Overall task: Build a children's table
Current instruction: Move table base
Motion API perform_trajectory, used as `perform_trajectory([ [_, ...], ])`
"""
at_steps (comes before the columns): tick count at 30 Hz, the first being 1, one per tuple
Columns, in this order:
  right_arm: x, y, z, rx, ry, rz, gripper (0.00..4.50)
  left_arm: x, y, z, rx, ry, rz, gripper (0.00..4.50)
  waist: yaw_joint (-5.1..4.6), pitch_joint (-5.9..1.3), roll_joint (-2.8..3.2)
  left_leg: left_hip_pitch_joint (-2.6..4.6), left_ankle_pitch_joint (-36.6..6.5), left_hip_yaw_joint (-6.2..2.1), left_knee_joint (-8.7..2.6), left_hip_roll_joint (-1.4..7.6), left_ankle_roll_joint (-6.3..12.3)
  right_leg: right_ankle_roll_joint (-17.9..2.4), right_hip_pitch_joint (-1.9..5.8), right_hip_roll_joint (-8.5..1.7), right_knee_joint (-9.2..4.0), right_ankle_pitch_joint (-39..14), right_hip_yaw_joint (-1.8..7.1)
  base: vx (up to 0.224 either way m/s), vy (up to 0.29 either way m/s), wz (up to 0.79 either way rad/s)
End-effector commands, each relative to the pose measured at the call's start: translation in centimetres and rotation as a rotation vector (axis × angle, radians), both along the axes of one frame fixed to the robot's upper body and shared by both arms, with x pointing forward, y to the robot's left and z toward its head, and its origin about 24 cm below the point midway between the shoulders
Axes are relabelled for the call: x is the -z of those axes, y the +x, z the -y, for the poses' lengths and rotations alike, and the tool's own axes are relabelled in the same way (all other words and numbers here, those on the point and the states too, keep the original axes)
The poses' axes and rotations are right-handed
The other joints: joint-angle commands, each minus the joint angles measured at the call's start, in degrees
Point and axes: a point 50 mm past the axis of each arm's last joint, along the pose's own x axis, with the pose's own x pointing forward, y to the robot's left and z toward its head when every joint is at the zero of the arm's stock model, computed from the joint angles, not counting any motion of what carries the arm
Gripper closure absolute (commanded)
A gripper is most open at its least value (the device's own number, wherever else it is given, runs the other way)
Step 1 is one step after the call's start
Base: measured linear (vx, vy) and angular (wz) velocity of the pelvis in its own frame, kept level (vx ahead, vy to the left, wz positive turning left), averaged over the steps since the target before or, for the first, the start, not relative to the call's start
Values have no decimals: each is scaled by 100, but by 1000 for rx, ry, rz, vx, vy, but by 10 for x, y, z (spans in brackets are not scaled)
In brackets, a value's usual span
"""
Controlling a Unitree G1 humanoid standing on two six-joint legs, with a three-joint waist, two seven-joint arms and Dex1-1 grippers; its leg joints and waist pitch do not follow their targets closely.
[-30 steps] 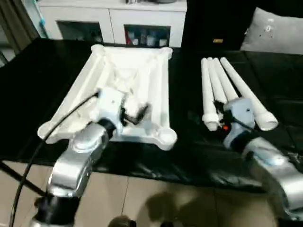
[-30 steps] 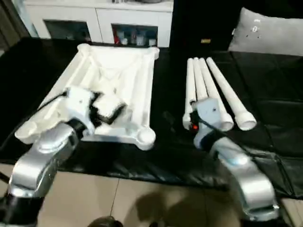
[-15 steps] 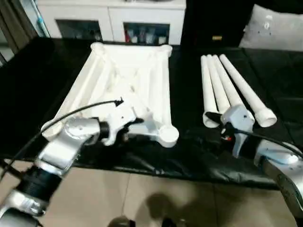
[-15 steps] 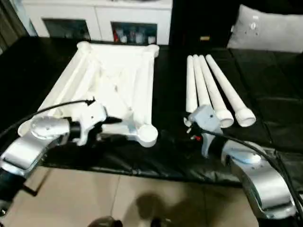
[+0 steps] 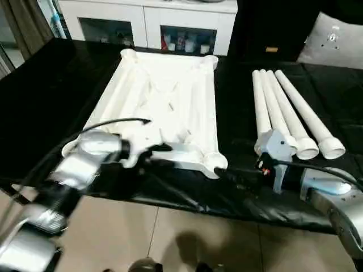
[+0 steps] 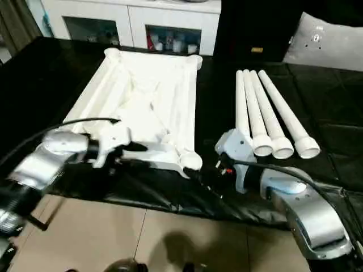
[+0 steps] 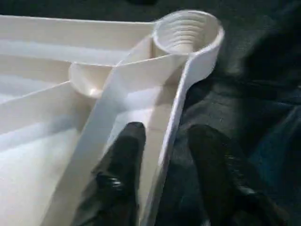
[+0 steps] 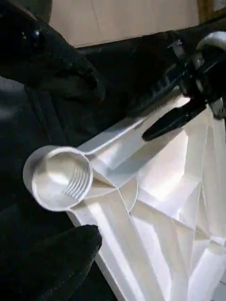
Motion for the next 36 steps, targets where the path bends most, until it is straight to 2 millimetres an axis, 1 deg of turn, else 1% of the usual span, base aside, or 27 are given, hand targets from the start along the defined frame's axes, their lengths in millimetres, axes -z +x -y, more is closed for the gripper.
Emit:
perform_trajectory([
  [1, 2, -3, 3, 4, -32, -8, 0, 3, 2, 1, 18, 36, 7, 289, -44, -451, -10, 87, -882, -487, -483, 1016, 196, -42, 267, -1156, -426, -1664, 659, 0, 0, 0],
  [2, 2, -3, 4, 3, -33, -10, 0, 4, 3, 2, 17, 39, 7, 289, -44, -451, -10, 87, -882, -487, -483, 1016, 196, -42, 267, -1156, -426, -1664, 659, 0, 0, 0],
  [3, 3, -4, 4, 3, -36, -11, 0, 6, 4, 3, 16, 49, 11, 303, -2, -447, -31, 46, -753, -395, -428, 879, 174, -26, 317, -1194, -498, -1941, 672, 0, 0, 0],
  [4, 3, -4, 4, 3, -38, -12, 0, 7, 5, 3, 16, 54, 14, 307, 22, -453, -37, 34, -641, -386, -426, 875, 216, 26, 332, -1165, -510, -2064, 650, 0, 0, 0],
  [5, 3, -5, 4, 4, -42, -12, 0, 9, 6, 4, 16, 71, 18, 311, 26, -451, -16, 37, -601, -387, -428, 875, 261, 70, 314, -1125, -526, -2097, 629, 0, 0, 0],
  [6, 3, -6, 4, 5, -43, -12, 0, 12, 8, 4, 15, 91, 26, 334, 10, -454, -22, 57, -636, -428, -446, 938, 310, 189, 294, -1096, -532, -2094, 603, 0, 0, 0],
  [8, 3, -6, 4, 6, -43, -11, 0, 13, 9, 4, 14, 103, 31, 342, 0, -458, -23, 69, -699, -439, -448, 949, 309, 234, 284, -1101, -540, -2085, 597, 0, 0, 0],
  [10, 3, -7, 4, 8, -43, -12, 0, 16, 12, 4, -4, 109, 41, 348, 7, -466, -31, 66, -757, -419, -432, 912, 251, 320, 304, -1138, -575, -2241, 598, 0, 0, 0],
  [11, 2, -7, 4, 9, -44, -12, 0, 16, 14, 4, -16, 107, 47, 367, 12, -465, -31, 65, -745, -412, -429, 899, 240, 330, 302, -1134, -581, -2292, 591, 0, 0, 0],
  [12, 2, -7, 5, 9, -44, -12, 0, 17, 16, 4, -34, 99, 49, 367, 10, -455, -28, 66, -775, -406, -430, 890, 231, 374, 297, -1118, -612, -2433, 573, 0, 0, 0],
  [14, 3, -8, 5, 11, -44, -11, 0, 16, 18, 4, -49, 70, 34, 378, 12, -473, -36, 72, -769, -407, -421, 889, 225, 466, 300, -1115, -629, -2511, 562, 0, 0, 0],
  [17, 2, -7, 6, 18, -38, -9, 0, 11, 19, 6, -46, 19, 16, 397, -11, -481, -52, 37, -742, -455, -446, 936, 229, 482, 314, -1130, -579, -2356, 564, 0, 0, 0],
  [18, 1, -6, 6, 28, -35, -7, 0, 7, 20, 7, -43, -7, 19, 402, -22, -497, -53, 27, -652, -437, -425, 911, 237, 433, 313, -1153, -558, -2236, 585, 0, 0, 0],
  [21, 1, -5, 6, 33, -33, -6, 0, 4, 21, 9, -30, -28, 21, 414, -22, -509, -57, 12, -504, -415, -413, 886, 323, 392, 317, -1125, -542, -2076, 586, 0, 0, 0],
  [22, 1, -5, 6, 35, -32, -5, 0, 4, 20, 10, -16, -39, 23, 421, -28, -513, -67, 13, -469, -433, -423, 917, 375, 368, 314, -1118, -520, -1961, 584, 0, 0, 0],
  [24, 1, -4, 6, 40, -30, -5, 0, 4, 19, 12, 1, -55, 23, 433, -37, -518, -61, 28, -461, -448, -428, 951, 394, 316, 300, -1125, -495, -1842, 592, 0, 0, 0],
  [25, 0, -2, 8, 67, -24, -1, 0, 3, 18, 15, 15, -82, 36, 437, -34, -523, -53, 32, -455, -448, -425, 961, 396, 255, 300, -1147, -480, -1742, 606, 0, 0, 0],
  [26, -1, -1, 9, 88, -13, -1, 0, 1, 18, 17, 14, -105, 42, 437, -38, -528, -62, 26, -392, -447, -428, 972, 396, 156, 301, -1156, -449, -1593, 622, 0, 0, 0],
  [27, -2, 0, 10, 112, 20, -2, 0, 0, 17, 20, 19, -144, 33, 389, -30, -542, -53, 24, -333, -440, -419, 979, 394, 43, 305, -1171, -419, -1447, 629, 0, 0, 0],
  [29, -5, 3, 12, 153, 62, 8, 0, -4, 16, 20, 20, -180, 52, 384, -7, -576, -15, 13, -144, -446, -407, 1017, 403, -184, 308, -1192, -332, -994, 643, 0, 0, 0],
  [30, -5, 3, 12, 153, 62, 8, 0, -4, 16, 20, 20, -180, 52, 379, -7, -576, -15, 13, -144, -446, -407, 1017, 403, -184, 308, -1192, -332, -994, 643, 0, 0, 0],
  [31, -7, 4, 12, 167, 69, 19, 0, -5, 16, 20, 17, -190, 54, 361, 4, -571, -32, 16, -56, -444, -411, 1034, 447, -320, 285, -1178, -281, -688, 653, 0, 0, 0],
  [32, -11, 7, 13, 208, 85, 60, 0, -11, 15, 20, -12, -261, 67, 361, 9, -557, -21, 8, -77, -438, -415, 1031, 434, -366, 288, -1196, -271, -673, 656, 0, 0, 0],
  [33, -14, 8, 14, 230, 95, 81, 0, -14, 15, 19, -29, -302, 76, 344, 16, -556, -23, 6, -159, -415, -416, 1015, 348, -462, 296, -1224, -287, -759, 660, 0, 0, 0],
  [34, -17, 11, 14, 283, 102, 130, 0, -18, 14, 18, -66, -366, 88, 336, 28, -541, -26, 2, -264, -384, -409, 966, 285, -456, 314, -1213, -336, -1006, 656, 0, 0, 0],
  [35, -17, 11, 14, 283, 102, 131, 0, -18, 14, 18, -66, -366, 88, 336, 28, -539, -23, 0, -279, -377, -410, 962, 241, -456, 316, -1209, -344, -1103, 656, 0, 0, 0],
  [36, -18, 14, 15, 350, 72, 163, 0, -21, 13, 16, -96, -406, 93, 336, 30, -527, -30, 3, -299, -370, -416, 945, 243, -429, 311, -1182, -367, -1219, 644, 0, 0, 0],
])
